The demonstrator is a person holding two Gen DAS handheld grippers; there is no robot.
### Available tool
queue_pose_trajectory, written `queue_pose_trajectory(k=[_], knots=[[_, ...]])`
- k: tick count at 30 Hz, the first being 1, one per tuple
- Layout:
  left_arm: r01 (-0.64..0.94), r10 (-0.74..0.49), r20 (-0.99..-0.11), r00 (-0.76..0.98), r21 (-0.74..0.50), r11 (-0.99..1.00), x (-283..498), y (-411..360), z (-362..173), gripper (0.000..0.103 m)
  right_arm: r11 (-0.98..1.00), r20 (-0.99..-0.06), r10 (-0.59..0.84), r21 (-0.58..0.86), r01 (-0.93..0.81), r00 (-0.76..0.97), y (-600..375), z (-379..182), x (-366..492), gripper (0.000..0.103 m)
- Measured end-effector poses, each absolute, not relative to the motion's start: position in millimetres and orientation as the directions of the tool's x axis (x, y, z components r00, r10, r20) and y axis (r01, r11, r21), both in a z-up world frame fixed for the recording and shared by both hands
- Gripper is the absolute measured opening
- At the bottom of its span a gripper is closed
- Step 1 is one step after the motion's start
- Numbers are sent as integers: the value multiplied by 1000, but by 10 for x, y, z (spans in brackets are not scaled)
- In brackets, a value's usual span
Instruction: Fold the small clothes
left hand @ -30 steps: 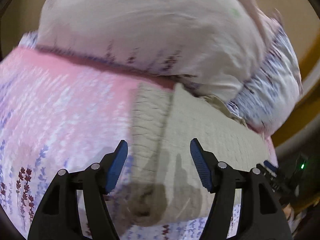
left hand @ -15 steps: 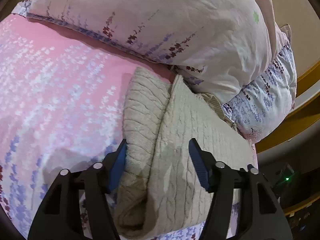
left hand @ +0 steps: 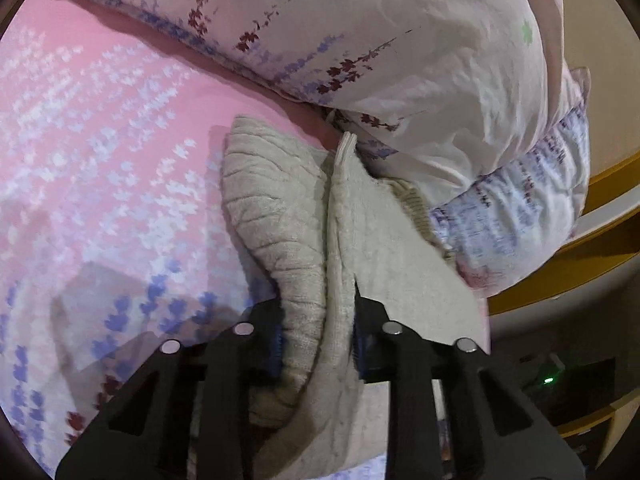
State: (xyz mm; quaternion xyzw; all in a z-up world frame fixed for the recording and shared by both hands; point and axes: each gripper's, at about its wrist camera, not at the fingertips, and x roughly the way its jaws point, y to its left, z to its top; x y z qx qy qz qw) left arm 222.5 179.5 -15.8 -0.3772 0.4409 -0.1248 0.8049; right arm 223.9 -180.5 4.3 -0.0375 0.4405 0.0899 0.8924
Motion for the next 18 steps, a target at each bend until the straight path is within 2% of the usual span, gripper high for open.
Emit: queue_pose_trajectory(k=[4,11,18], knots=[[-71,-603,-519,606,-790,609,2216,1733,1,21,979,-791,137,15,-205,596,-1806,37,2231,93],[102,-711,-392,584,-834,543,2252,1190,424,21,975,-788,153,21,-222,596,-1806,42,2215,93],[203,-808,-319,496,-862,464,2387,446,547,19,968,-781,161,6,-250,604,-1877,74,2121,93]])
